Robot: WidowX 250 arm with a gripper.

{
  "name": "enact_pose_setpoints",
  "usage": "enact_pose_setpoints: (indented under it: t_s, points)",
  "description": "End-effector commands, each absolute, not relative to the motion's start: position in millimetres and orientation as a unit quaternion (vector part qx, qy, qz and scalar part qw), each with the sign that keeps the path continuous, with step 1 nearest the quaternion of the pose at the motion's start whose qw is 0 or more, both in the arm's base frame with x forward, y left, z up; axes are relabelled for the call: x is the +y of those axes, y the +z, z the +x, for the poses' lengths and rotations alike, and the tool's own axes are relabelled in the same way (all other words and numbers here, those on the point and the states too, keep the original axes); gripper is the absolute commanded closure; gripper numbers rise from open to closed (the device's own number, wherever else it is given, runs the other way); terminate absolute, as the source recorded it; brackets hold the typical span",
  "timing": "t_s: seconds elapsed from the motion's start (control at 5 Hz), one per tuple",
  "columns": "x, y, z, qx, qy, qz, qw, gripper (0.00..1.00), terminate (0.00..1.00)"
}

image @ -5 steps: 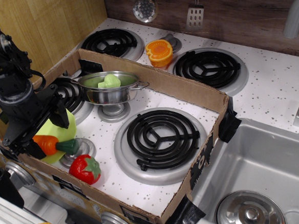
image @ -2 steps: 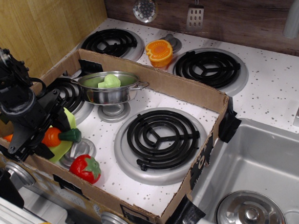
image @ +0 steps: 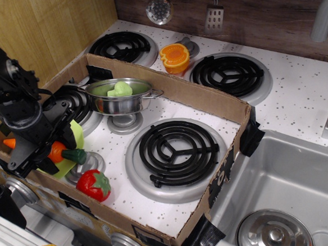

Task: Take carrot off plate

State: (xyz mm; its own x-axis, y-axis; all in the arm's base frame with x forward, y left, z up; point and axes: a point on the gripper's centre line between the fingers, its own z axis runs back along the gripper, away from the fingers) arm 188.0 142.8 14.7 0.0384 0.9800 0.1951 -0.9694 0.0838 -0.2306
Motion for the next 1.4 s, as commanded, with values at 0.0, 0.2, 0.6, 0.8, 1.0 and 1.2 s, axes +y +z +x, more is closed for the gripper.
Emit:
enact_pose_setpoints:
  t_s: [0.0,0.2,0.6,0.8,1.0,1.2]
  points:
    - [72,91,219,-0.135,0.655,0.087,0.738,1.00,0.00]
    - [35,127,223,-0.144,0.663,0.108,0.726,1.00,0.00]
    - [-33,119,227,-0.125,0.700,0.075,0.699,1.00,0.00]
    - [-39,97,231,-0.128,0.692,0.051,0.709,1.00,0.00]
    - [-32,80,248,-0.125,0.673,0.042,0.728,1.00,0.00]
    - [-28,63,261,-0.122,0.658,0.024,0.743,1.00,0.00]
